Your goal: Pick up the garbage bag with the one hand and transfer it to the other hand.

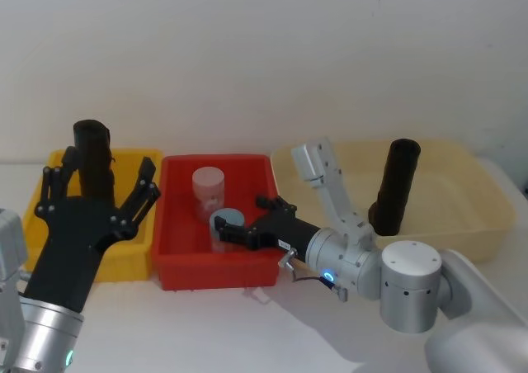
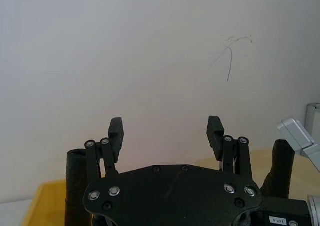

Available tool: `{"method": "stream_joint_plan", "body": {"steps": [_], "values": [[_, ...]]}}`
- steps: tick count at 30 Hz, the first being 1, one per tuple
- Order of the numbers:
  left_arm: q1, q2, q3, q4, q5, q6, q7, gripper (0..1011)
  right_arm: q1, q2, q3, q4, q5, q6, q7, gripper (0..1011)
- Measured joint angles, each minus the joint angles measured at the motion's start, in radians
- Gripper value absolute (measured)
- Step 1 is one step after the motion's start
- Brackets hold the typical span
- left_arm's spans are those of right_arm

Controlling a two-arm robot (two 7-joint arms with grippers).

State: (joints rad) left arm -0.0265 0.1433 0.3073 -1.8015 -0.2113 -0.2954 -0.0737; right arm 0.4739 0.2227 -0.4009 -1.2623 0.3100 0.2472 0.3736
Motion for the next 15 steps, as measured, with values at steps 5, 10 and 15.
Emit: {"method": "stream_joint_plan", "body": {"steps": [5,10,15], "values": [[0.0,0.0,0.0,0.0,0.0,0.0,0.0,1001,0.002,0.001,-0.002,-0.001,0.004,0.001,-0.004,1001],[0.0,0.0,0.0,0.0,0.0,0.0,0.0,1001,0.004,0.001,-0.002,-0.004,0.009,0.003,-0.009,1001],[0.0,0.0,0.0,0.0,0.0,0.0,0.0,1001,0.005,0.002,0.0,-0.012,0.017,0.003,-0.013,1001]]}}
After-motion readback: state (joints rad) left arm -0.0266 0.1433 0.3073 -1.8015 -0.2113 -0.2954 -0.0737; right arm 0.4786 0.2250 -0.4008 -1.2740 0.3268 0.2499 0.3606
